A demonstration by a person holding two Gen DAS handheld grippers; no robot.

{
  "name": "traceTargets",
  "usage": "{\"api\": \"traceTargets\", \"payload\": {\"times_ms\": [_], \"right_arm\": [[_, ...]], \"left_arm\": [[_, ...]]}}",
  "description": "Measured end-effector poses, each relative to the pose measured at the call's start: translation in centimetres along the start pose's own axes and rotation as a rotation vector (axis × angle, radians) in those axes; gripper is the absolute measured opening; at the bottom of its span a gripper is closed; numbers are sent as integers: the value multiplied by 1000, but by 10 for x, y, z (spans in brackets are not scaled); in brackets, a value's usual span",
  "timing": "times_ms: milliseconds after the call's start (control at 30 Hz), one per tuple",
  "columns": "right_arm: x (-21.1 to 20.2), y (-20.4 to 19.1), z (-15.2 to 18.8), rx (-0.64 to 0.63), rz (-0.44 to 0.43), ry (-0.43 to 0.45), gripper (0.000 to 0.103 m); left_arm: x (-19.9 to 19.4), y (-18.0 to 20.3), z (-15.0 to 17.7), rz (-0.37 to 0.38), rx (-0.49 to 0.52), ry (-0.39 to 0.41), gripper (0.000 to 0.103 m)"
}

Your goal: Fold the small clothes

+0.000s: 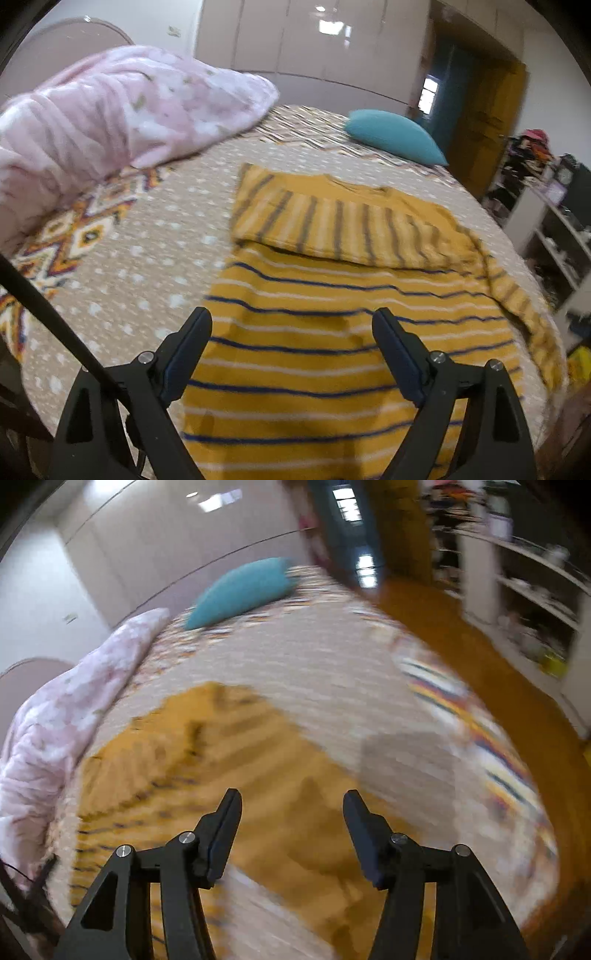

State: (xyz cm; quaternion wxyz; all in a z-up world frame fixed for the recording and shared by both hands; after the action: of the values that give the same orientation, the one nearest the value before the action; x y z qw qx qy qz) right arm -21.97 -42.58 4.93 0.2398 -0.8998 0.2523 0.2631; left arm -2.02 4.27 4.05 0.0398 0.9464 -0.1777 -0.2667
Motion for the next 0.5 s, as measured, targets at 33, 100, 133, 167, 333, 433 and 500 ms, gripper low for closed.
{"api": "traceTargets", "payload": {"times_ms": [33,100,133,167,333,433,500], "right_arm": [[-9,19,8,31,13,-3,62],[-26,53,27,99,34,-9,62],[-35,69,39,135,41,-11,62],[-40,78,46,157,40,-11,62],[-49,94,76,226,-7,-2,62],[-34,81,79,208,0,-5,63],[-24,70,82,158,32,0,63]], "left_arm": [[0,4,2,19,-10,-15,87],[0,12,7,35,-16,-41,87],[-1,16,9,36,-11,-48,87],[-1,20,11,36,-3,-53,87],[-6,36,18,42,40,-65,87],[-10,39,17,42,54,-62,87],[-13,38,15,34,58,-53,87]]}}
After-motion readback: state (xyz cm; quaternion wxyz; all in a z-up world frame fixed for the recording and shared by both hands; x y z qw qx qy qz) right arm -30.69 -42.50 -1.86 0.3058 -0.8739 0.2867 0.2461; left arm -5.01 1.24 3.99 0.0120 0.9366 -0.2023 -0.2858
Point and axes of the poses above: each gripper's, at about its wrist camera, not at the fingertips, and x roughly the way its jaws point, y to its right, z to its underside, the point moved 3 cm from there along x, roughly the way its jaws point, and after that the axes turned 14 degrees about y, right-handed, at the moved point
